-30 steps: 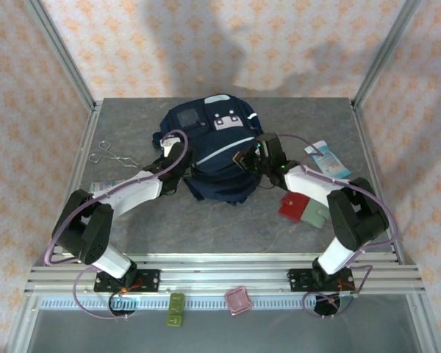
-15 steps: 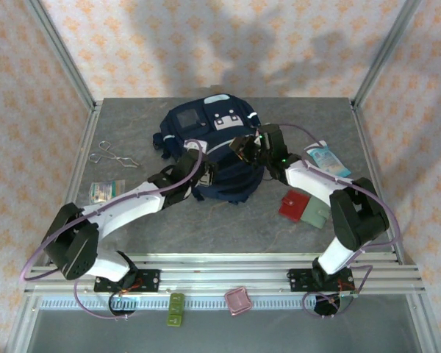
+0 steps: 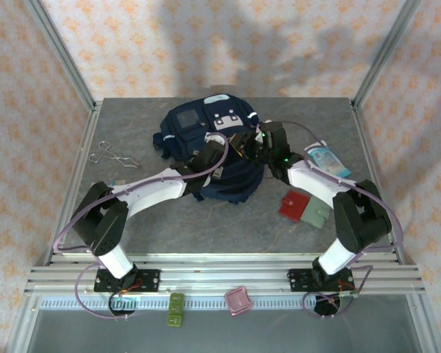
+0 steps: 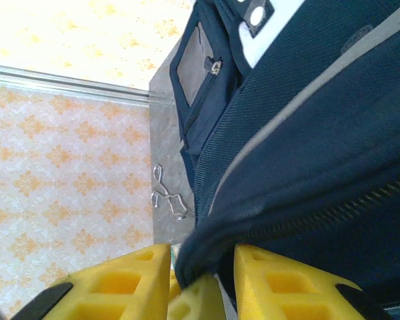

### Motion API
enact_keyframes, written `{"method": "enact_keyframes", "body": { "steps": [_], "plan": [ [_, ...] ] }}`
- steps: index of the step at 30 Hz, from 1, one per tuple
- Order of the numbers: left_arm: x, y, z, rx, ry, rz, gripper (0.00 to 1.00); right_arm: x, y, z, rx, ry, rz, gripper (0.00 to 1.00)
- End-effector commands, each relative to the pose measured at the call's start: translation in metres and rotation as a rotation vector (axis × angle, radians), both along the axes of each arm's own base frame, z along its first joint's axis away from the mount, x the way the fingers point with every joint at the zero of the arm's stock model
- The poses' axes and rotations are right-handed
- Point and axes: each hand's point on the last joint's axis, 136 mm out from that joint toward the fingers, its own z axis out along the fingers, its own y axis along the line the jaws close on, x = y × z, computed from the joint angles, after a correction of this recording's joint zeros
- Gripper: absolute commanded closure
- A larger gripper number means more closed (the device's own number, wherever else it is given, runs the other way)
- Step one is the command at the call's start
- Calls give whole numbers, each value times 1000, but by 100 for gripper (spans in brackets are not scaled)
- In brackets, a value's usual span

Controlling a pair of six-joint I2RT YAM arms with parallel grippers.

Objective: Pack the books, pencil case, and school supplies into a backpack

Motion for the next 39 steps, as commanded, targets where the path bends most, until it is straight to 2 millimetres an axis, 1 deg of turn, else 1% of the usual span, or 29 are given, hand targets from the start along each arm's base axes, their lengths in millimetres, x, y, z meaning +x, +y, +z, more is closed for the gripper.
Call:
{"method": "enact_keyframes", "body": {
  "steps": [1, 3, 4, 7, 9, 11, 15, 17, 18, 21, 24, 25, 26, 29, 32, 35, 37, 39],
  "plan": [
    [15, 14, 21, 19, -35, 65, 100, -8, -17, 21, -58, -43, -18, 70],
    [17, 12, 29, -3, -40, 57, 100, -19, -38, 10, -132, -4, -53, 67],
    [17, 11, 33, -16, -42, 56, 100, -25, -48, 6, -160, 12, -70, 64],
    [18, 8, 38, -51, -32, 43, 100, -51, -90, -12, -264, 81, -158, 58],
    [18, 7, 40, -68, -25, 43, 100, -72, -124, -27, -349, 136, -243, 54],
    [18, 6, 41, -84, -21, 40, 100, -93, -150, -43, -419, 178, -314, 53],
    [18, 3, 43, -120, -13, 38, 100, -128, -185, -87, -536, 284, -392, 51],
    [18, 0, 43, -135, -14, 33, 100, -138, -191, -106, -561, 318, -403, 51],
    [18, 0, 44, -140, -15, 32, 100, -141, -193, -114, -565, 333, -410, 51],
    [18, -3, 45, -159, -10, 27, 100, -143, -191, -132, -554, 352, -403, 52],
    [17, -4, 44, -167, -4, 22, 100, -138, -186, -144, -561, 367, -377, 52],
    [17, -4, 44, -170, -3, 23, 100, -136, -183, -149, -562, 372, -361, 52],
    [17, -4, 44, -172, -2, 24, 100, -135, -179, -158, -567, 398, -345, 52],
    [17, -4, 43, -178, 1, 26, 100, -130, -165, -170, -534, 421, -294, 53],
    [16, -3, 40, -180, 7, 31, 100, -123, -146, -169, -484, 405, -244, 54],
    [17, -3, 38, -188, 11, 32, 100, -113, -127, -160, -476, 368, -196, 54],
    [17, -3, 37, -191, 14, 32, 100, -109, -126, -155, -496, 362, -194, 54],
    [17, -3, 38, -193, 14, 32, 100, -106, -130, -148, -518, 351, -210, 54]
  ]
}}
